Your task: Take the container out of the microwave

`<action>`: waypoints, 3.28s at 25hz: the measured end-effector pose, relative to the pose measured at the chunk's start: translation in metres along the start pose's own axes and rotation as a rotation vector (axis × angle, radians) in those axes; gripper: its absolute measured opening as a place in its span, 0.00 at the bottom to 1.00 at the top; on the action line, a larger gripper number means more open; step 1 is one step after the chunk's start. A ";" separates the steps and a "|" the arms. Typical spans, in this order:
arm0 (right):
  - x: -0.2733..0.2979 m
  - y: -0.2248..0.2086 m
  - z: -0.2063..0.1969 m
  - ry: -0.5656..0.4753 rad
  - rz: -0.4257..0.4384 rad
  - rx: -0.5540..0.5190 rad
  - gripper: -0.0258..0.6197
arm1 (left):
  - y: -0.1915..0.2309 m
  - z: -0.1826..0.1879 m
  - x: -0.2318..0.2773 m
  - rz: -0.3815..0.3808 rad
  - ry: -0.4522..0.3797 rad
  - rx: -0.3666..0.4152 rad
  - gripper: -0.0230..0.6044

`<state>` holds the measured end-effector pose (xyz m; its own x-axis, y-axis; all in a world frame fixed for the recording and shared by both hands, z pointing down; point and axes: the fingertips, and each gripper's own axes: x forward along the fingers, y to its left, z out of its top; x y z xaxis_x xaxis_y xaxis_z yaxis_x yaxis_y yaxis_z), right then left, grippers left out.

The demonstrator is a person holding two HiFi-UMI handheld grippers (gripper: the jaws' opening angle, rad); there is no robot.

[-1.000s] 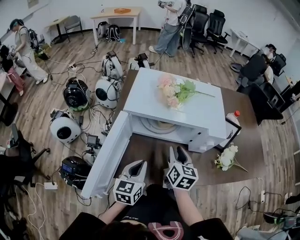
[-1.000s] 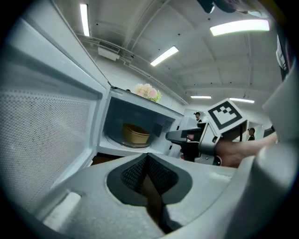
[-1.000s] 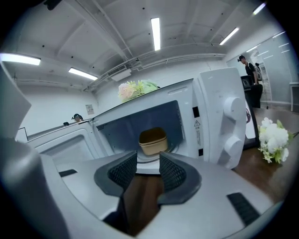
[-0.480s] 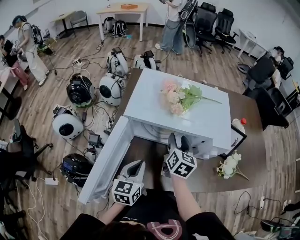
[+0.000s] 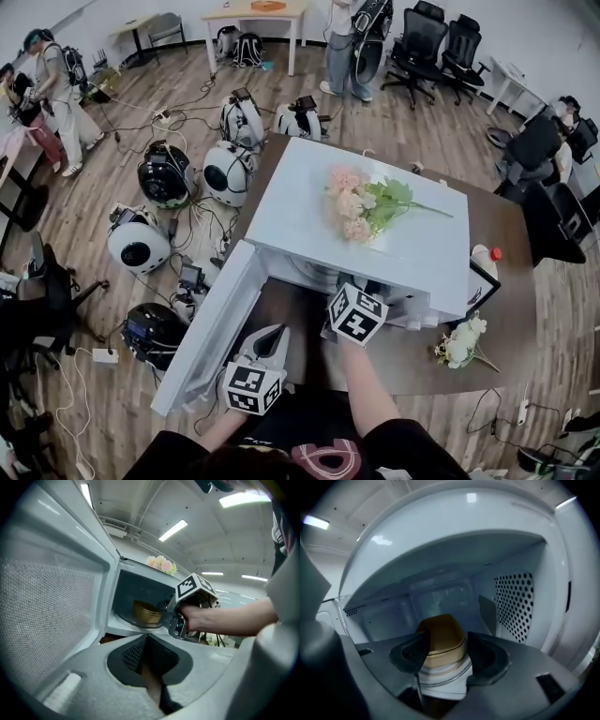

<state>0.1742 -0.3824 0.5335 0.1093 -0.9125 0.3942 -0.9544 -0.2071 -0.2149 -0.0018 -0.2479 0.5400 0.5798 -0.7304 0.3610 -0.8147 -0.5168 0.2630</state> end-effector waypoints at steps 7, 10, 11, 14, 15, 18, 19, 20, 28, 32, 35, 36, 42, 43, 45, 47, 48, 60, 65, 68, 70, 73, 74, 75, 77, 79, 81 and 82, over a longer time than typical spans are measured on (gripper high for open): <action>0.021 -0.007 0.000 0.037 -0.005 -0.086 0.45 | 0.006 0.000 0.006 0.024 0.012 -0.001 0.05; 0.028 -0.009 -0.005 0.064 0.012 -0.099 0.45 | 0.010 -0.002 0.005 0.036 0.022 -0.002 0.05; 0.030 -0.008 -0.005 0.065 0.022 -0.108 0.45 | 0.011 -0.002 0.005 0.039 0.024 -0.002 0.05; 0.036 -0.007 -0.001 0.065 0.036 -0.147 0.45 | 0.013 -0.003 0.009 0.044 0.032 -0.002 0.05; 0.037 -0.007 0.000 0.066 0.035 -0.160 0.45 | 0.012 -0.004 0.011 0.041 0.037 0.000 0.05; 0.039 -0.006 0.002 0.073 0.050 -0.191 0.45 | 0.005 -0.003 0.015 0.016 0.037 0.006 0.05; 0.038 -0.005 0.002 0.080 0.059 -0.192 0.45 | 0.002 -0.002 0.016 0.006 0.034 0.008 0.05; 0.038 -0.005 0.001 0.091 0.067 -0.188 0.45 | 0.000 -0.001 0.016 -0.004 0.031 0.011 0.05; 0.024 0.000 -0.011 0.171 0.100 -0.115 0.39 | -0.002 0.004 0.019 -0.027 0.016 0.008 0.05; 0.016 0.004 -0.014 0.188 0.101 -0.107 0.39 | -0.003 0.006 0.017 -0.035 0.007 0.010 0.05; 0.014 0.004 -0.011 0.164 0.081 -0.129 0.39 | -0.005 0.007 0.017 -0.042 0.003 0.012 0.05; 0.015 0.002 -0.009 0.148 0.069 -0.143 0.39 | -0.006 0.006 0.017 -0.044 0.002 0.013 0.05; 0.033 -0.002 -0.003 0.107 0.080 -0.230 0.40 | -0.004 0.002 0.016 -0.032 0.021 0.025 0.05; 0.036 -0.003 -0.005 0.111 0.078 -0.232 0.40 | -0.001 0.001 0.015 -0.022 0.024 0.015 0.05; 0.039 -0.007 -0.005 0.106 0.068 -0.215 0.40 | 0.007 0.004 0.012 0.006 0.015 -0.020 0.05; 0.042 -0.009 -0.003 0.096 0.068 -0.199 0.39 | 0.017 0.011 0.012 0.032 -0.004 -0.028 0.05; 0.043 -0.010 -0.003 0.098 0.070 -0.196 0.39 | 0.022 0.013 0.013 0.041 -0.009 -0.020 0.05; 0.033 -0.012 -0.021 0.223 0.071 -0.115 0.20 | 0.020 0.012 0.020 0.032 -0.001 0.004 0.05; 0.030 -0.018 -0.021 0.229 0.041 -0.103 0.13 | 0.018 0.013 0.020 0.021 0.002 0.013 0.05; 0.028 -0.019 -0.023 0.238 0.046 -0.085 0.10 | 0.019 0.012 0.018 0.024 0.004 0.015 0.05; 0.026 -0.018 -0.023 0.234 0.054 -0.073 0.10 | 0.020 0.012 0.017 0.025 0.005 0.017 0.05; 0.021 -0.015 -0.021 0.225 0.068 -0.061 0.09 | 0.019 0.011 0.015 0.023 0.005 0.018 0.05; 0.020 -0.014 -0.021 0.224 0.072 -0.058 0.09 | 0.018 0.011 0.014 0.022 0.005 0.019 0.05; 0.018 -0.013 -0.020 0.224 0.076 -0.056 0.09 | 0.018 0.011 0.014 0.021 0.004 0.019 0.05; 0.014 -0.012 -0.019 0.222 0.080 -0.052 0.09 | 0.016 0.011 0.012 0.018 0.002 0.019 0.05; 0.010 -0.010 -0.018 0.219 0.084 -0.052 0.09 | 0.015 0.010 0.010 0.016 -0.001 0.021 0.05; 0.006 -0.011 -0.017 0.218 0.083 -0.047 0.09 | 0.013 0.010 0.009 0.011 -0.005 0.022 0.05; 0.004 -0.012 -0.018 0.219 0.080 -0.044 0.09 | 0.012 0.009 0.009 0.009 -0.006 0.022 0.05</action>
<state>0.1807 -0.3774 0.5535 -0.0259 -0.8261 0.5629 -0.9693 -0.1170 -0.2163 -0.0068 -0.2646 0.5381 0.5726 -0.7378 0.3574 -0.8198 -0.5198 0.2403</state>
